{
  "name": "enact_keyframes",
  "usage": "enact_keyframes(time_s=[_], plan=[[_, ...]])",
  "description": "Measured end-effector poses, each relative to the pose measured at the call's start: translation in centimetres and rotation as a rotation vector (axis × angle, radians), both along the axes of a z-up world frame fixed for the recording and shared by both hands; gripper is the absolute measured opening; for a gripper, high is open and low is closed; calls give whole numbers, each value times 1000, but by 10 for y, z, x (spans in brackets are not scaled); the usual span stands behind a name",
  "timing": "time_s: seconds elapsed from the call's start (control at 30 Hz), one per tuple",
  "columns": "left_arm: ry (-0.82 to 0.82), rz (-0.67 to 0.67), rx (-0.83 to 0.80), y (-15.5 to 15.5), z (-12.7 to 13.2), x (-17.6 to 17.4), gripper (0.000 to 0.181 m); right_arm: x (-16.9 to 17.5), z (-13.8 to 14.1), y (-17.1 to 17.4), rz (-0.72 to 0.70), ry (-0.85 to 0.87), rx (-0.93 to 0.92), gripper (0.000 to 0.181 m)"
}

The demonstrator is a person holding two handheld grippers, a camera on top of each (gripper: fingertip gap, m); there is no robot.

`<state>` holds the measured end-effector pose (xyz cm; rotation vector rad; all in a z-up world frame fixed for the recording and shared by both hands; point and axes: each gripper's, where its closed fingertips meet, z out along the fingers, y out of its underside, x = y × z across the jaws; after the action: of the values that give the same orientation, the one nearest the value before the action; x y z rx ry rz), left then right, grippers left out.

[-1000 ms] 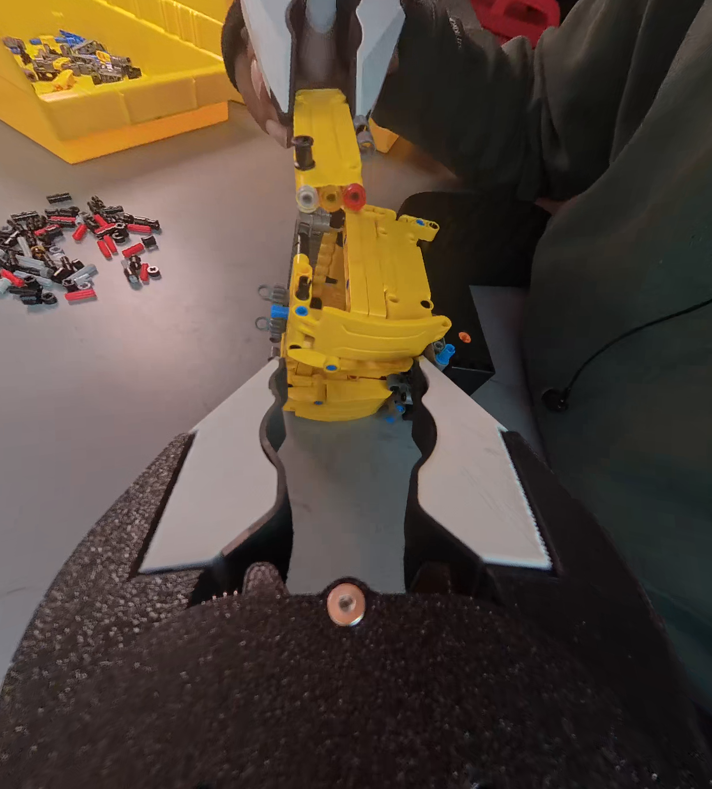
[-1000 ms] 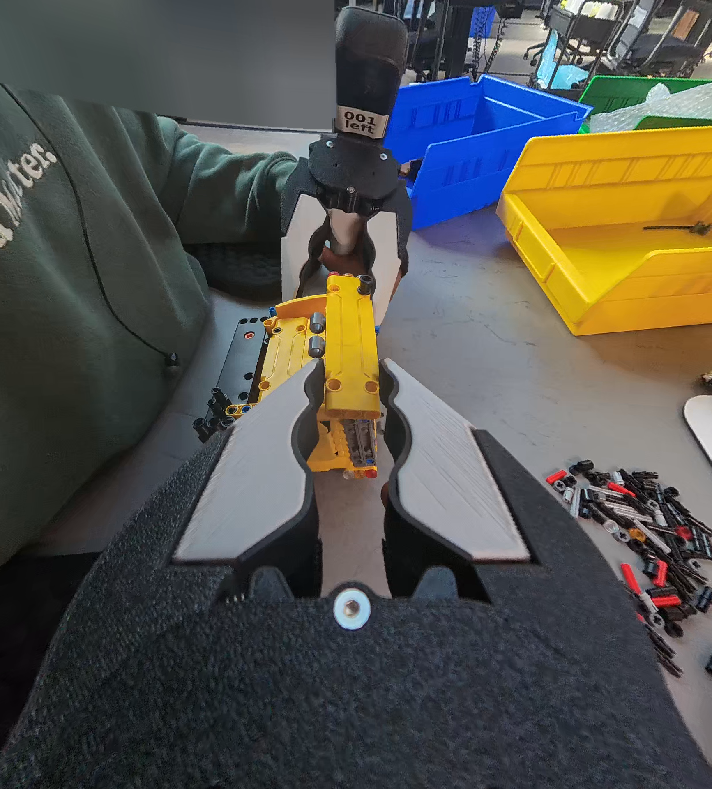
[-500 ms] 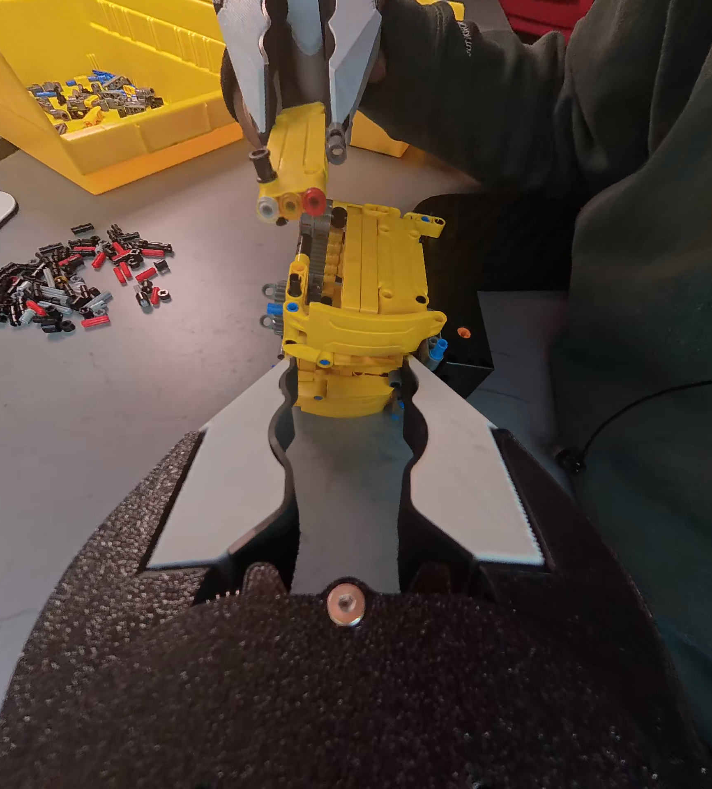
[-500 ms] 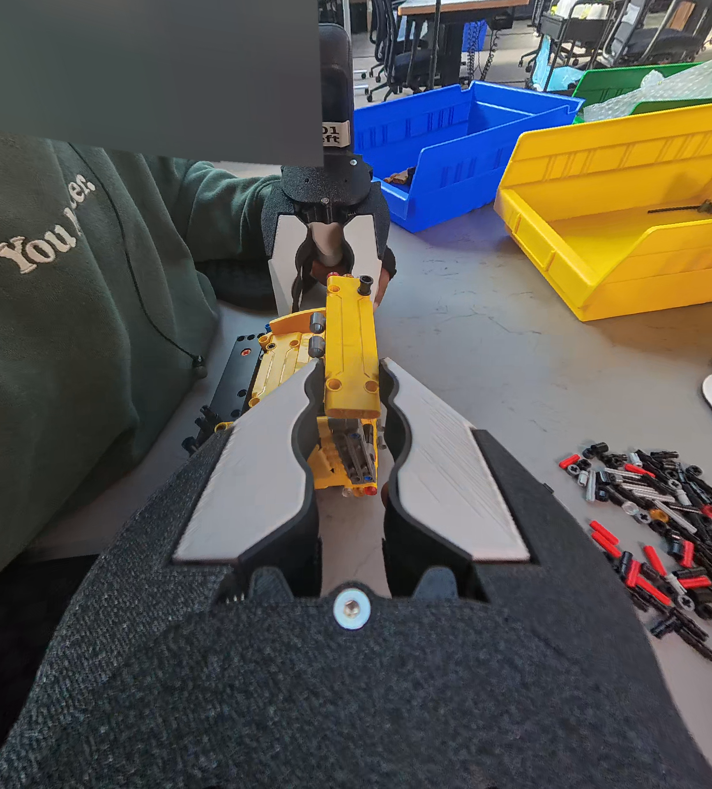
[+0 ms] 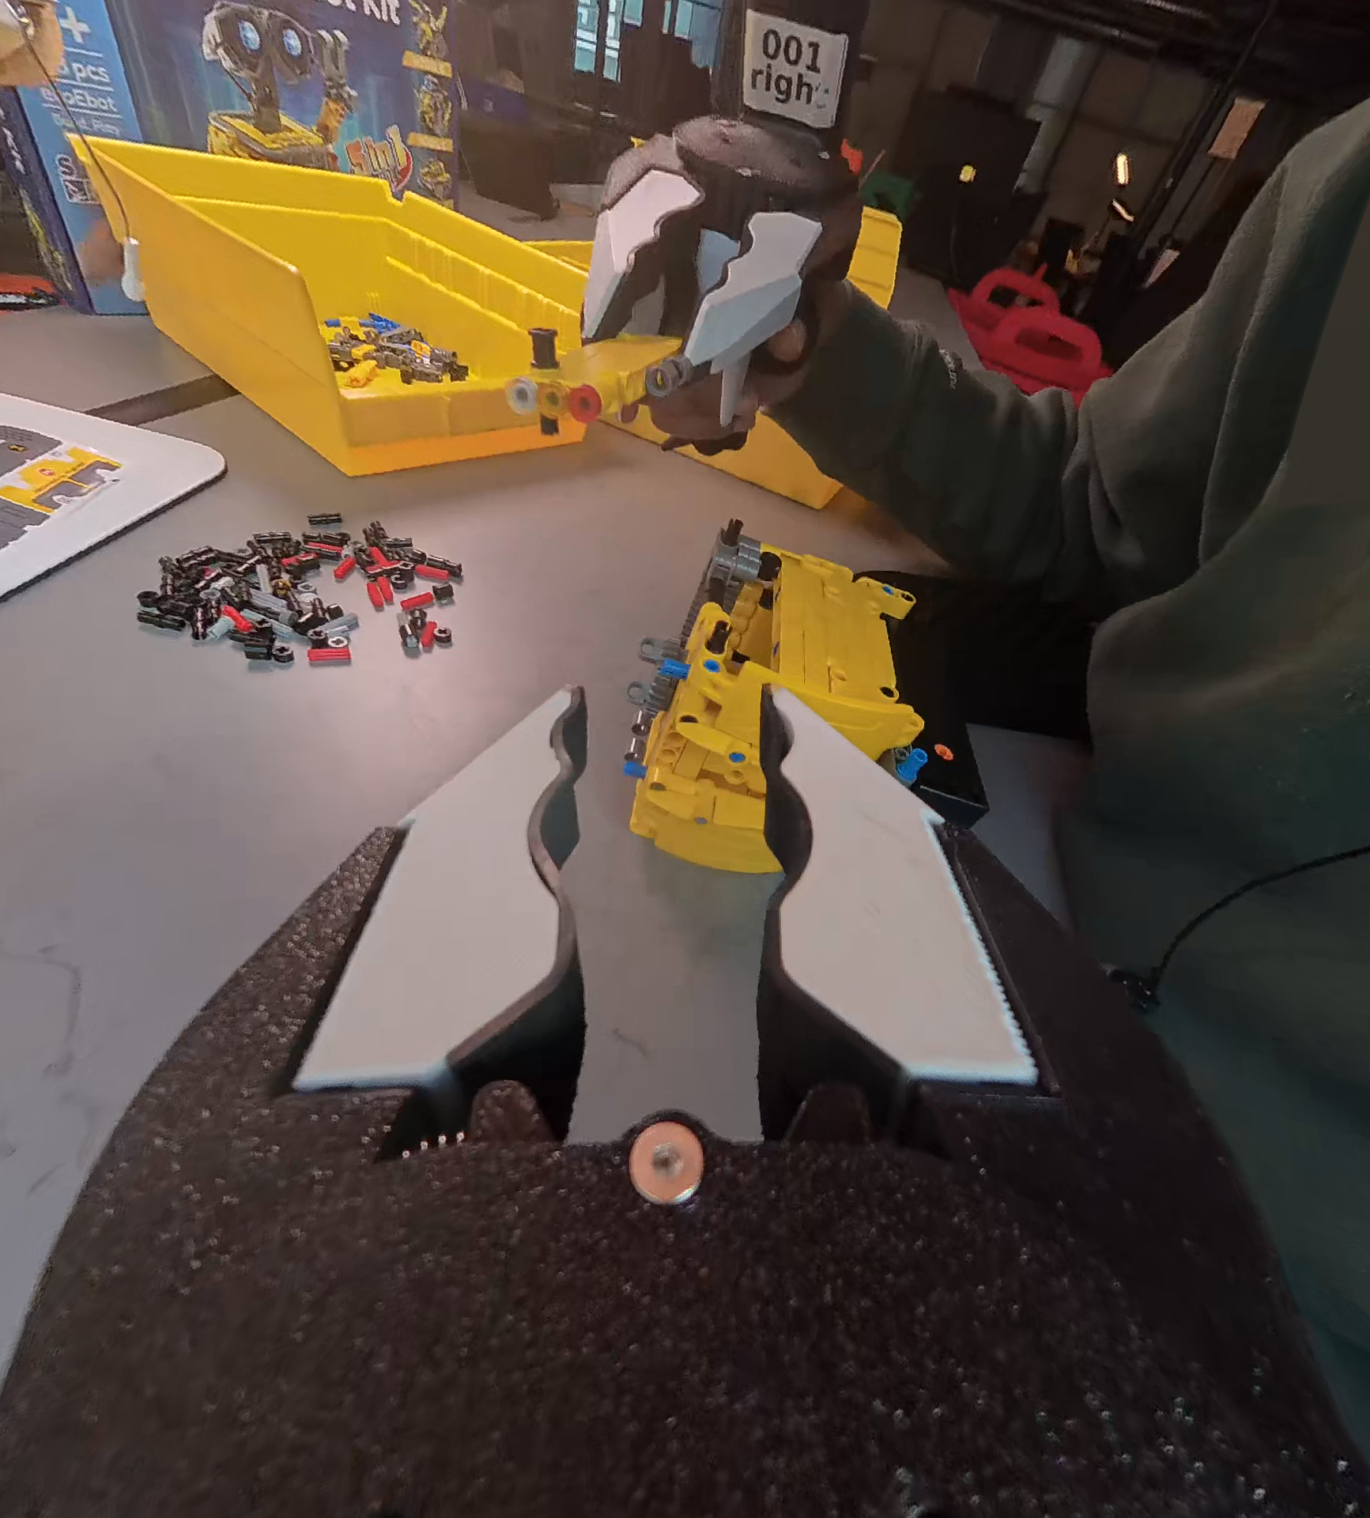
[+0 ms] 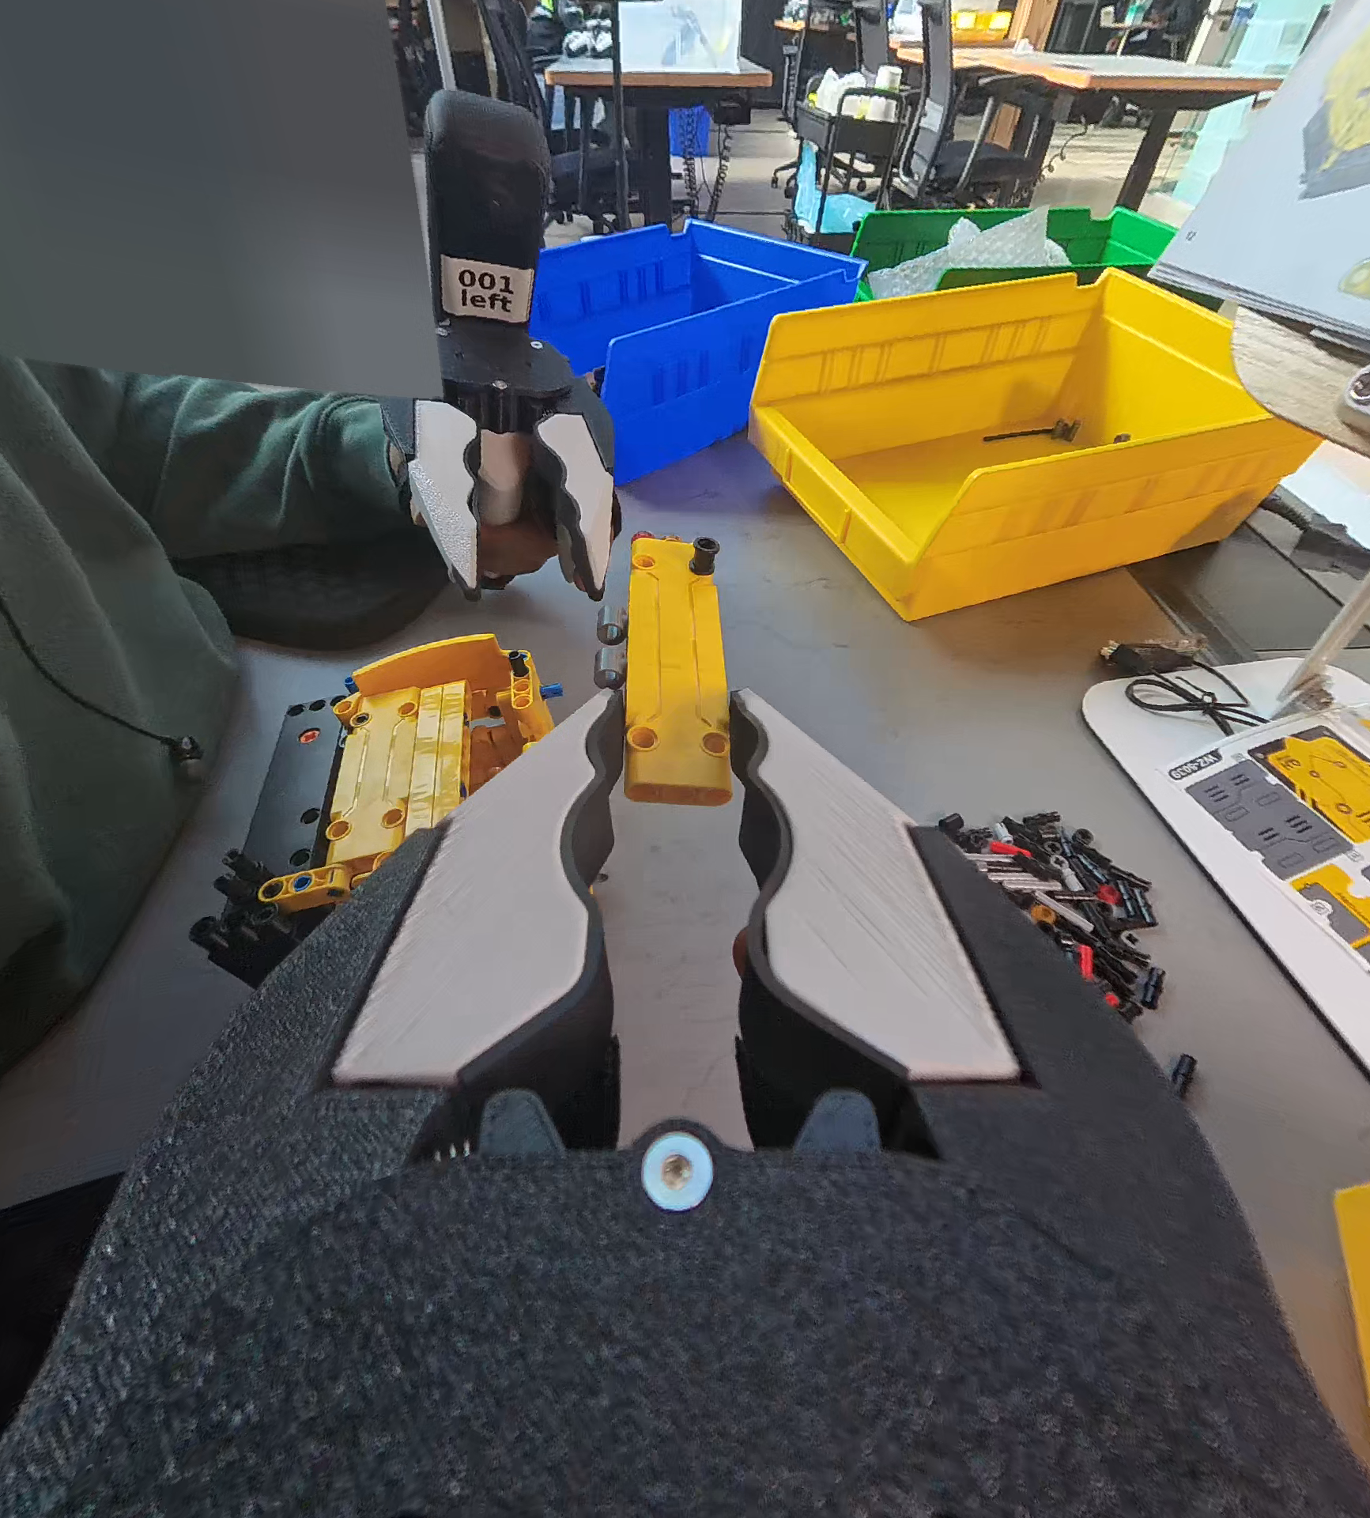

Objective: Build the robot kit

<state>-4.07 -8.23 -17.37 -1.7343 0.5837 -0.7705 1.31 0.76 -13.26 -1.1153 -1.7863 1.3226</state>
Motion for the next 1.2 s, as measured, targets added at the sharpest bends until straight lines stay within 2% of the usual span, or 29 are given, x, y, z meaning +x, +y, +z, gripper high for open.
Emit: enact_keyframes(time_s=[0.4,0.57,0.67,0.83,1.1,1.2], plan=[[-174,6,2,6,13,5,32,7,5,-11,42,-21,129,25],[-211,6,13,12,20,10,35,7,0,-13,52,-49,209,25],[-198,8,25,19,23,14,44,9,-2,-18,79,-53,223,25],[-147,-8,64,29,29,26,47,13,-6,-22,116,-56,233,25],[-2,-11,107,36,29,45,37,16,-2,-26,139,-33,213,25],[41,15,128,35,29,44,28,15,-2,-31,153,-21,205,25]])
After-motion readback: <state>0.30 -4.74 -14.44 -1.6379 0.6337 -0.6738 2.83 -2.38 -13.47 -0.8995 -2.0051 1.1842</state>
